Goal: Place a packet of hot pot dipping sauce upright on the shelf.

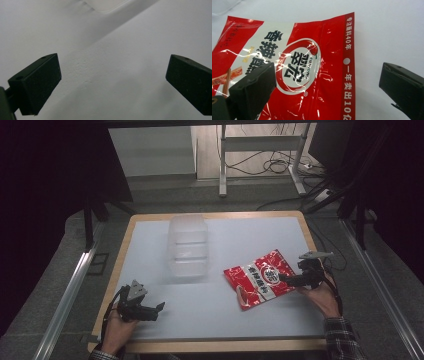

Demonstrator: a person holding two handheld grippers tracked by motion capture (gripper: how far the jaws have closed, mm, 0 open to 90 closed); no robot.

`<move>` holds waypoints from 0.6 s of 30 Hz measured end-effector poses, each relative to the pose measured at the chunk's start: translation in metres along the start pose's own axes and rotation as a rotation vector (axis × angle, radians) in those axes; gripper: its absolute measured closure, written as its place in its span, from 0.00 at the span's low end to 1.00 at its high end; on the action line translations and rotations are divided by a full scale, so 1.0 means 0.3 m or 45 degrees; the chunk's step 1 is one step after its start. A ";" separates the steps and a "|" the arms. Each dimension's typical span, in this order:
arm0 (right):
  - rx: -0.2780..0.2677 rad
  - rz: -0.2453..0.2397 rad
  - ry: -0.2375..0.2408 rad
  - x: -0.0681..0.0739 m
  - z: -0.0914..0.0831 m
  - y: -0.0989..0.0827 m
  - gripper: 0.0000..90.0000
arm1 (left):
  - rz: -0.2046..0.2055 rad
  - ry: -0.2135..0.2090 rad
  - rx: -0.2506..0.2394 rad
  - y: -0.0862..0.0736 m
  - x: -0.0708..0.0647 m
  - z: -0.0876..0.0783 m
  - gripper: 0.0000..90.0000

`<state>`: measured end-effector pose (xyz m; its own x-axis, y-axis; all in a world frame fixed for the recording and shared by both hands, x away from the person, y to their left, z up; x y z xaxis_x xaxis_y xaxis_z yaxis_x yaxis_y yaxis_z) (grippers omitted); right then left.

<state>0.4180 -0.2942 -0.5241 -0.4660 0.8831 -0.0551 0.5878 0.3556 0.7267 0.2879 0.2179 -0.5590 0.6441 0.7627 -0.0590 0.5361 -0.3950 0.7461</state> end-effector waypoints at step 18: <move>0.103 0.020 0.152 -0.030 0.097 0.032 0.28 | 0.010 0.001 0.016 -0.001 -0.002 0.004 0.00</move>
<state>0.4471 -0.2897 -0.5367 -0.5288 0.8477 0.0415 0.6447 0.3695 0.6692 0.2879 0.2169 -0.5601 0.6480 0.7599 -0.0523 0.5376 -0.4076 0.7381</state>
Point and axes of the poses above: each handheld gripper's, and its own axes: z roughly forward along the jaws, y roughly out of its top, x roughly to its left, the point moved 4 cm from there along z, roughly forward along the jaws, and after that the axes turned 10 degrees about -y, right-handed, at the moved point
